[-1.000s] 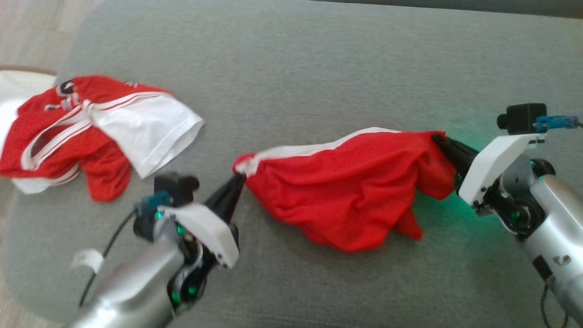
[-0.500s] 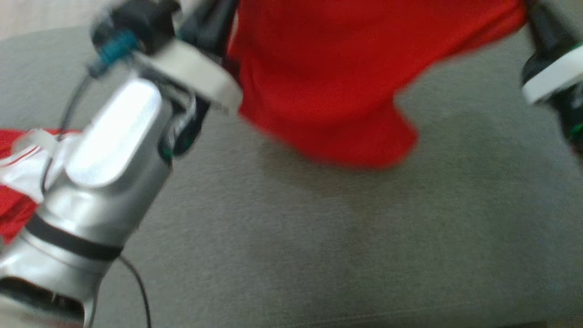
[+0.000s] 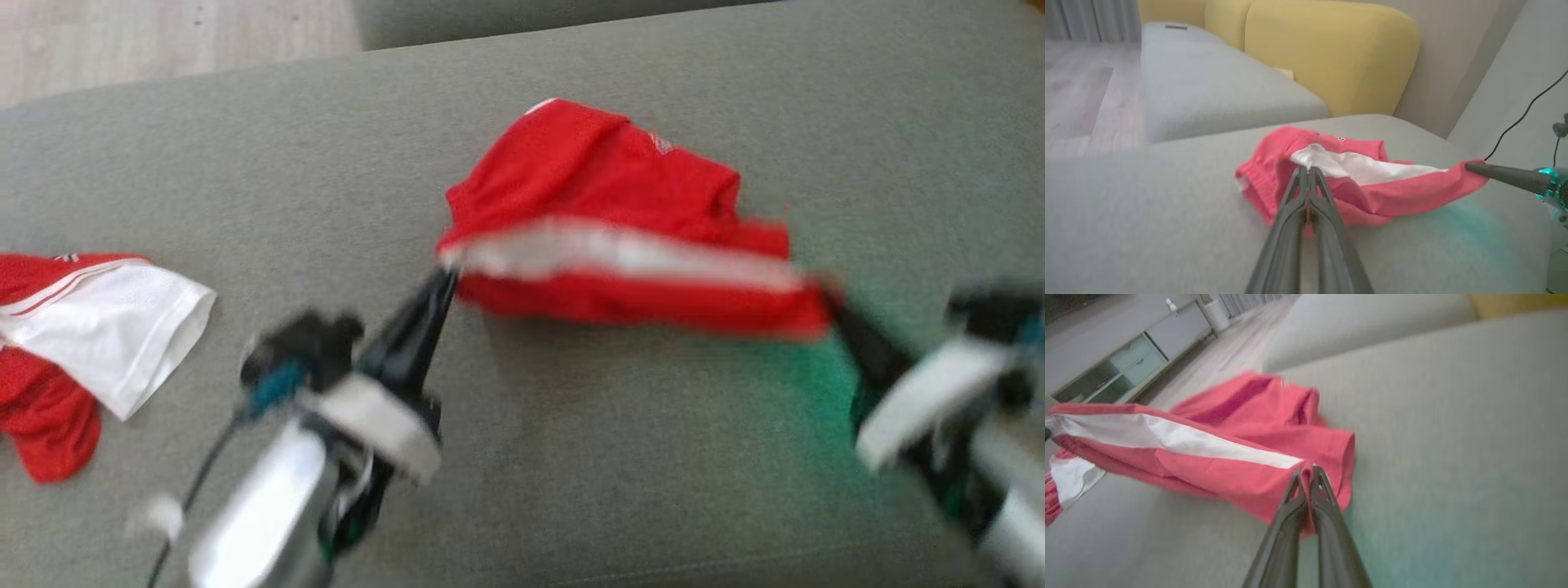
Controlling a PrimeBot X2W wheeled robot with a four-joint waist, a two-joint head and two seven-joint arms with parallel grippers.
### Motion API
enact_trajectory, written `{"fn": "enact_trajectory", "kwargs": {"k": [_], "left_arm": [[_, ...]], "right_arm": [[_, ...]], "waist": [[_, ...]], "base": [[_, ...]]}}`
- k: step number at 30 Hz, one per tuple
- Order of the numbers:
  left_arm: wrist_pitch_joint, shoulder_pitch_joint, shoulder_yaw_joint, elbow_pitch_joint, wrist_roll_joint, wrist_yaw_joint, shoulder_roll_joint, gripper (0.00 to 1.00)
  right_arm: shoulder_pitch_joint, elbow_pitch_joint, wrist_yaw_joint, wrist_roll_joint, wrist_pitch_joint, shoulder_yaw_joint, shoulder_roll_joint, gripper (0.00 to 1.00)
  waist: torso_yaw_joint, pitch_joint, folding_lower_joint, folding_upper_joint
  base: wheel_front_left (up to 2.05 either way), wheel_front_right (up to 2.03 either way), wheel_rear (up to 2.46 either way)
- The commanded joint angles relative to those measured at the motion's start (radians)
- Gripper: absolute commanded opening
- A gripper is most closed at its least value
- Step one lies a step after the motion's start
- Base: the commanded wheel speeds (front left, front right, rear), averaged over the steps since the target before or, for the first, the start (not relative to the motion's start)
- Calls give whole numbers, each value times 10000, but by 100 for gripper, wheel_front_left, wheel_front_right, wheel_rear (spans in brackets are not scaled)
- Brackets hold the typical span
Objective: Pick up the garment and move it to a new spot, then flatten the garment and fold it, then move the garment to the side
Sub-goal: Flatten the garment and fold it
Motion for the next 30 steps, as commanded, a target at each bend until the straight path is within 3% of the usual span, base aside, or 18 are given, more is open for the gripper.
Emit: {"fn": "enact_trajectory", "kwargs": {"k": [1, 5, 6, 7, 8, 13, 20, 30], "left_arm": [[-53, -295, 532, -450, 137, 64, 138, 0], [-53, 1132, 886, -791, 778, 86, 86, 0], [-53, 1395, 1005, -872, 905, 83, 31, 0], [-53, 1615, 1114, -936, 1047, 75, -15, 0], [-53, 1801, 1215, -977, 1176, 62, -72, 0], [-53, 2222, 1535, -1020, 1817, -72, -309, 0], [-53, 1992, 1792, -879, 2406, -276, -483, 0], [-53, 1782, 2003, -730, 2685, -444, -803, 0]], "right_arm": [[95, -327, -9, 104, -152, -17, -95, 0], [1431, -443, -9, -2, -176, -169, 195, 0], [1632, -415, -9, -77, -127, -252, 268, 33], [1782, -392, -9, -200, -66, -332, 332, 73], [1905, -371, -9, -315, -32, -446, 404, 100], [2313, -577, -9, -407, 331, -1166, 732, 100], [2713, -1020, -9, -448, 1081, -2234, 638, 100], [3283, -1567, -9, -1223, 1796, -3217, 957, 100]], "waist": [[113, 7, 0, 0], [323, 17, 0, 0], [357, 8, 0, 0], [381, -1, 0, 0], [415, -15, 0, 0], [593, -32, 0, 0], [851, 144, 0, 0], [982, 391, 0, 0]], "base": [[0, 0, 0], [0, 0, 0], [0, 0, 0], [0, 0, 0], [0, 0, 0], [0, 0, 0], [0, 0, 0], [0, 0, 0]]}}
